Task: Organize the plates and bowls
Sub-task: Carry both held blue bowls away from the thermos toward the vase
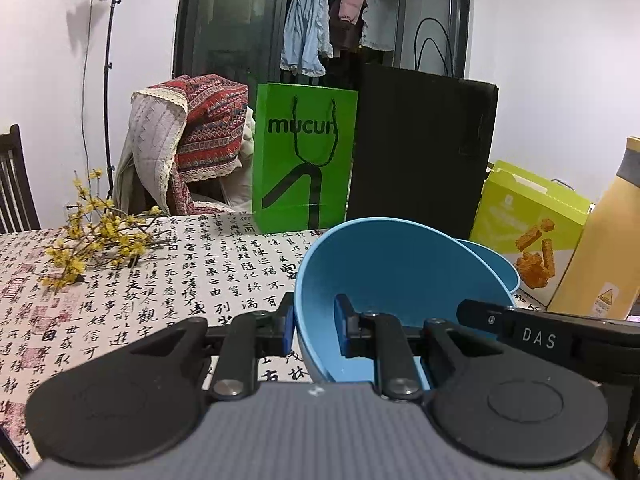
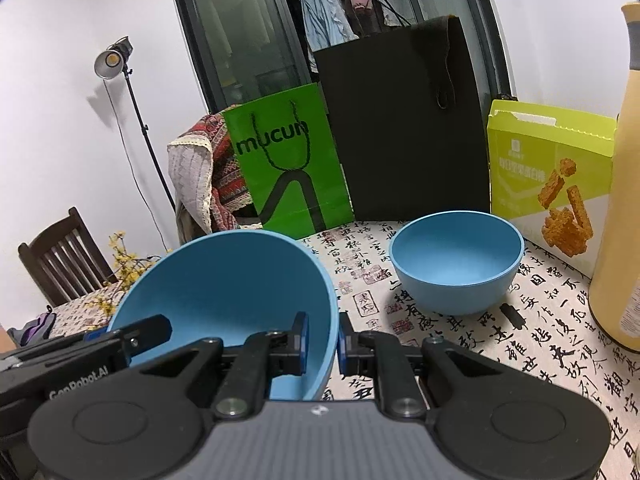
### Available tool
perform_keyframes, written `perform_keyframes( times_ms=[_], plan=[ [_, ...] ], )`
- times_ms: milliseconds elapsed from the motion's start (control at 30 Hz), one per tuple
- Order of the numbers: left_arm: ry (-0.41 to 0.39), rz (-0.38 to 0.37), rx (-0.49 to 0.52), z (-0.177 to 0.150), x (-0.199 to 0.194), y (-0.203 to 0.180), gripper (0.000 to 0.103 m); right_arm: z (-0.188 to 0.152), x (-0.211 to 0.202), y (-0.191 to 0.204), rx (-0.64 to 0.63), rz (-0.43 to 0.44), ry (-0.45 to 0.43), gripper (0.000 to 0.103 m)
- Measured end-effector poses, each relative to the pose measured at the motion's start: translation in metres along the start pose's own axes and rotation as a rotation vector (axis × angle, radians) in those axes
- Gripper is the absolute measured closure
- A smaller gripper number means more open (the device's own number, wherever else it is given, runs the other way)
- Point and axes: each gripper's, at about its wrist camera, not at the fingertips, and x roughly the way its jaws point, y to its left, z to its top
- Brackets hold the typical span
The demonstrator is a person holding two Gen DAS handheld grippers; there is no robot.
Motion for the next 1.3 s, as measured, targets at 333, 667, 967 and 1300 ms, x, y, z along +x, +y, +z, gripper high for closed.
perform_keyframes(
  times_ms=[333,667,967,1300],
  plan=[
    [-0.017,0.031,-0.002,-0.005,-0.032,0.006,0.083,-0.007,-0.023,0.014,-0.015,0.027,-0.011,0.089],
    [-0.041,0.067,-0.023,-0.01,-0.061,0.018,0.083,-0.016,-0.04,0.035,-0.04,0.07,-0.017,0.089],
    [-0.05,0.091,-0.039,-0.02,-0.085,0.027,0.083,-0.023,-0.052,0.047,-0.052,0.1,-0.011,0.089],
    [-0.068,0.159,-0.057,-0.029,-0.118,0.043,0.083,-0.037,-0.065,0.069,-0.061,0.169,-0.007,0.089]
  ],
)
